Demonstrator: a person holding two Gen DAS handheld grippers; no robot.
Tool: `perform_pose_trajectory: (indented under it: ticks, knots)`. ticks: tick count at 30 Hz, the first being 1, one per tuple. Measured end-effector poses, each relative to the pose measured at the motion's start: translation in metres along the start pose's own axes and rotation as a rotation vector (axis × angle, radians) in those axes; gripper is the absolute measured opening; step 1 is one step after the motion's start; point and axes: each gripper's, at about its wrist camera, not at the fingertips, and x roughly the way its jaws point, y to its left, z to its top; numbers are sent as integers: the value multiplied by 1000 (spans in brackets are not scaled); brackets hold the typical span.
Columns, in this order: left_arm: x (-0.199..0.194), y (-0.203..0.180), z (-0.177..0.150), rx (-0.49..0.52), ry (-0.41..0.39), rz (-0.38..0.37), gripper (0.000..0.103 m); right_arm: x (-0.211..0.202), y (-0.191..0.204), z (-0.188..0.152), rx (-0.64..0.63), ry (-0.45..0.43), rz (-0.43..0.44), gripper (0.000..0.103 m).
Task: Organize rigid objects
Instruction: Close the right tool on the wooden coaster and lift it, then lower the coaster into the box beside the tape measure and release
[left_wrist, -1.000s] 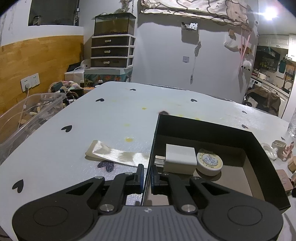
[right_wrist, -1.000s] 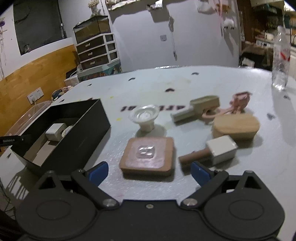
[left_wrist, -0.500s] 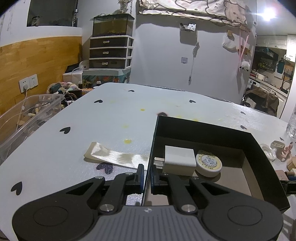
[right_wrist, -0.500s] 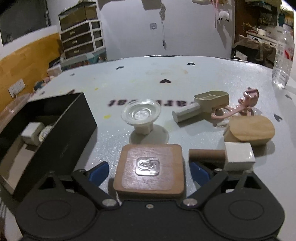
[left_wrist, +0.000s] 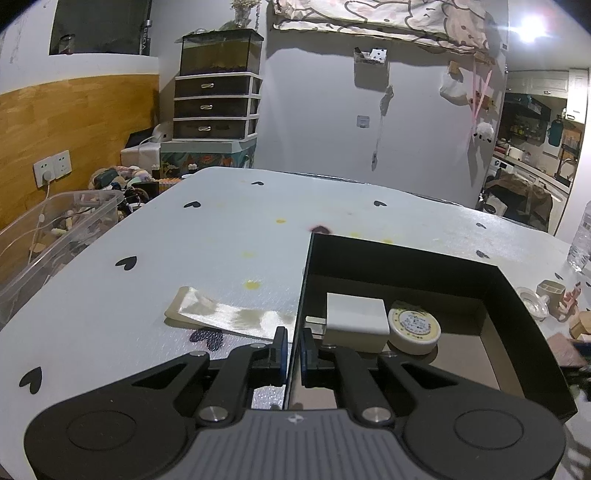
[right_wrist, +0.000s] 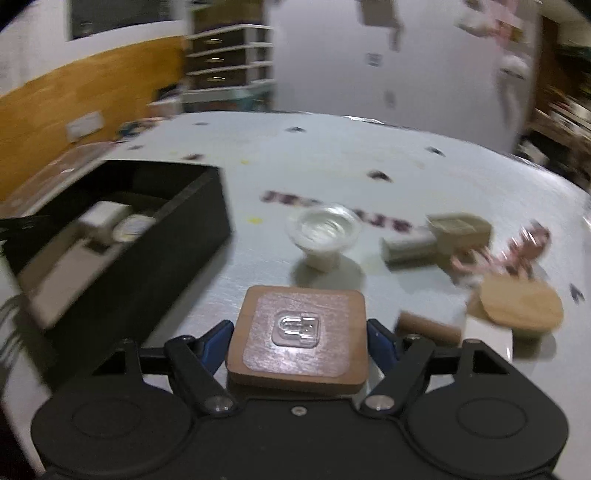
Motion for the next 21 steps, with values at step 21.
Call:
perform_pose_trajectory:
  ticks: [21]
  knots:
    - [3, 5, 4, 18, -19, -55, 5, 23, 104, 114, -644, 149, 409, 78]
